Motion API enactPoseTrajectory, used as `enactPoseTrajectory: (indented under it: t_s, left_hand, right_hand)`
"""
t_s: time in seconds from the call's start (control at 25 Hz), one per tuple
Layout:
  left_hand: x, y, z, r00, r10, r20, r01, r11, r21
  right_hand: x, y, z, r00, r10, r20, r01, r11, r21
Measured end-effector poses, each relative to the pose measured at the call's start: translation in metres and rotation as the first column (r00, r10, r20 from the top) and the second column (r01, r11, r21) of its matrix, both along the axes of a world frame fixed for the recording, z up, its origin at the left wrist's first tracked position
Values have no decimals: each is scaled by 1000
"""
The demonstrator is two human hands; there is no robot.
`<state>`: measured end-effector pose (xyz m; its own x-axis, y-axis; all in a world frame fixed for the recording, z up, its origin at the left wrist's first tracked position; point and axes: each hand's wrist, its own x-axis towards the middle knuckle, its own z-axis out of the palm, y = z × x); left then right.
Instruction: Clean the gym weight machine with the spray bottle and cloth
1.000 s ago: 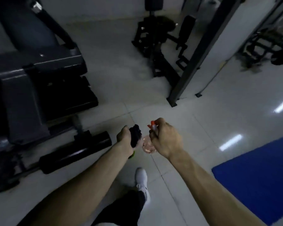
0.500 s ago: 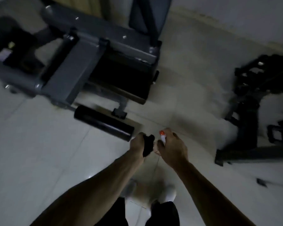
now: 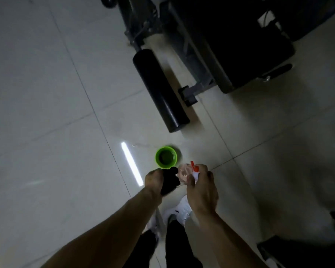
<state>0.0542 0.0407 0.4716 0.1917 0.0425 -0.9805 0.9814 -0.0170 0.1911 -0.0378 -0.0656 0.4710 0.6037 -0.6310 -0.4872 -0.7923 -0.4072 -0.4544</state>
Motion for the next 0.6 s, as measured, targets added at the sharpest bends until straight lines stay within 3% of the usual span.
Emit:
enactPoseTrajectory:
  t_s: [0.28,0.36,0.52,0.6]
  left_hand:
    - [-6,3,-248,977,182,115,-189,981,50]
    - [5,-5,-305,975,156,161,-163,986,36]
    - [4,8,-364,994,-76,76,68,992,111]
    - [-8,25,-371,999,-27,43,22,991,129]
  right_hand:
    - [-7,-48,-250,997,34,-72,-35,999,-12]
    - [4,-57,-323,995,83,-61,-87,995,-54]
    - [24,-65,-419,981,186,-56,-191,977,-98]
    - [32,-64,-441,979,183,-91,-189,980,-60]
